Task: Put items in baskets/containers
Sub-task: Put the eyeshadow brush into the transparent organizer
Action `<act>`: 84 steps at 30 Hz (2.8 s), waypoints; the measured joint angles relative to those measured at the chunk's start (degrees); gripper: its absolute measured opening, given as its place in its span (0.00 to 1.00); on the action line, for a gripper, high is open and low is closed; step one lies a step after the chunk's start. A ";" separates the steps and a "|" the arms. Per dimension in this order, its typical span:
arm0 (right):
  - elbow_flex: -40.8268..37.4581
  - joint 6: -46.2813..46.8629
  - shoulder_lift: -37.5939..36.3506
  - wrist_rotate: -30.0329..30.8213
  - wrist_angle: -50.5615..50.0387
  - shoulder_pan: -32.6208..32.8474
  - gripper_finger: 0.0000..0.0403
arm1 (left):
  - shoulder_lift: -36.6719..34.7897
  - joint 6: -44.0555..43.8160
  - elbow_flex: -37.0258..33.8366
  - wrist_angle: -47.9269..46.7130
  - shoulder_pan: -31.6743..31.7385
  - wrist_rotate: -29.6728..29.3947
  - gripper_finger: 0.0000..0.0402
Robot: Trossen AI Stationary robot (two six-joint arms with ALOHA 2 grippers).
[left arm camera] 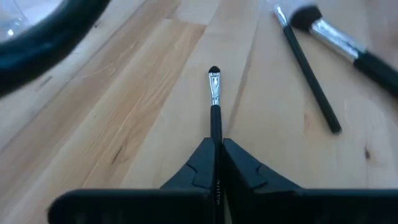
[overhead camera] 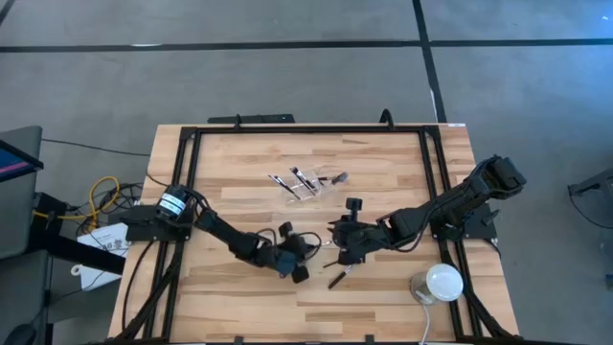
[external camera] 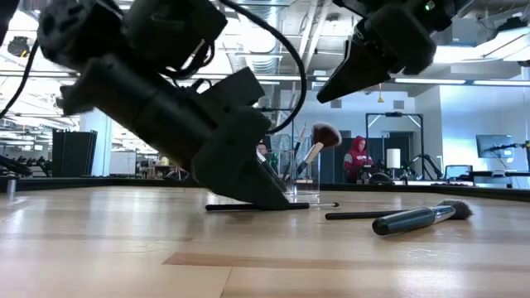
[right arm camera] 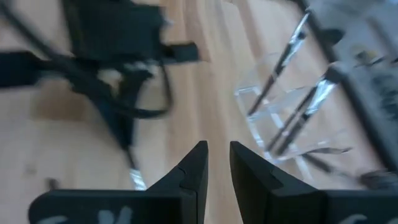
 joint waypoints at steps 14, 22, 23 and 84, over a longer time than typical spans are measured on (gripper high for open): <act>0.49 2.59 16.86 -16.99 7.54 -6.16 0.25 | 0.39 2.33 -5.09 13.72 0.60 3.75 0.03; 2.27 2.41 18.36 -18.39 5.31 -6.24 0.40 | 0.48 2.45 -5.11 13.99 0.59 3.37 0.03; 2.27 2.40 17.77 -18.62 4.92 -6.01 0.41 | 0.48 2.45 -5.11 14.01 0.58 3.12 0.03; 2.01 -1.67 18.75 -20.36 7.05 -6.01 0.14 | -5.29 8.48 -5.26 13.03 -2.12 -2.02 0.03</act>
